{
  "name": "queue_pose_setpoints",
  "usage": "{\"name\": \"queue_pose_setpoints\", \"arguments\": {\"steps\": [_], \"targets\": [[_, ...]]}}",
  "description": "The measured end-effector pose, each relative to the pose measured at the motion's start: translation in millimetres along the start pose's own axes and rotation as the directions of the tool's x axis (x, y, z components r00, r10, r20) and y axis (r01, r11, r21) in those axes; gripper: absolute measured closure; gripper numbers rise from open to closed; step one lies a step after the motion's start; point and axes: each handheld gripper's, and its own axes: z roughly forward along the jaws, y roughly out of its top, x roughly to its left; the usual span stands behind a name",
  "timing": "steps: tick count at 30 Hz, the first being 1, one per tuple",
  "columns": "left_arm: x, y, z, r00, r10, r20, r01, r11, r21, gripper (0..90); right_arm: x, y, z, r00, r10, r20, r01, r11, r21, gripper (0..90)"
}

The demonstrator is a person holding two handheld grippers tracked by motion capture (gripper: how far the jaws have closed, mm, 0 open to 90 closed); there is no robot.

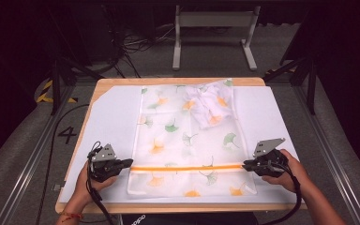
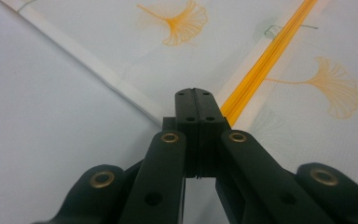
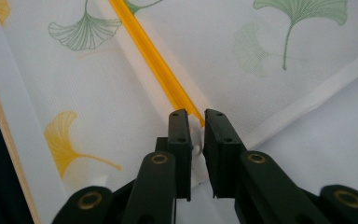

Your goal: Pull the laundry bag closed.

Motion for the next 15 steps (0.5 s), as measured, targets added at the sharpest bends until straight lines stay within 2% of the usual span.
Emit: {"name": "queue_pose_setpoints", "arguments": {"steps": [2,3,4,7,9,14,15], "targets": [[0.0,0.2,-3.4,0.9999,0.01,-0.011,-0.01,0.9998,-0.014,90.0,0.7,0.4,-2.1,0.9997,-0.003,0.022,0.003,1.0,-0.02,76.7],[-0.8,0.0,-5.8,0.9997,0.005,-0.022,-0.005,0.9998,-0.018,84.3,0.8,0.4,-3.1,0.9996,-0.004,0.029,0.005,1.0,-0.03,76.4],[-0.8,0.0,-5.8,0.9997,0.005,-0.022,-0.005,0.9998,-0.018,83.5,1.0,0.0,-5.3,0.9989,-0.005,0.047,0.007,0.999,-0.047,74.0],[-1.7,-1.7,-11.4,0.9989,0.023,-0.042,-0.024,0.9992,-0.031,83.1,0.4,-1.2,-7.5,0.9984,0.0,0.057,0.003,0.998,-0.064,72.4],[-1.1,-4.8,-17.9,0.9985,0.018,-0.052,-0.02,0.9986,-0.049,76.2,-1.1,-4.1,-11.0,0.9966,0.007,0.082,0.001,0.996,-0.092,68.8],[-0.1,-11.0,-27.6,0.9962,0.016,-0.086,-0.022,0.9979,-0.061,66.7,-3.2,-9.5,-15.1,0.9927,0.017,0.119,-0.003,0.993,-0.12,64.3],[-0.2,-12.7,-29.6,0.9957,0.012,-0.091,-0.017,0.9981,-0.059,66.7,-3.0,-11.3,-16.1,0.9901,0.014,0.14,0.005,0.992,-0.129,62.7]]}}
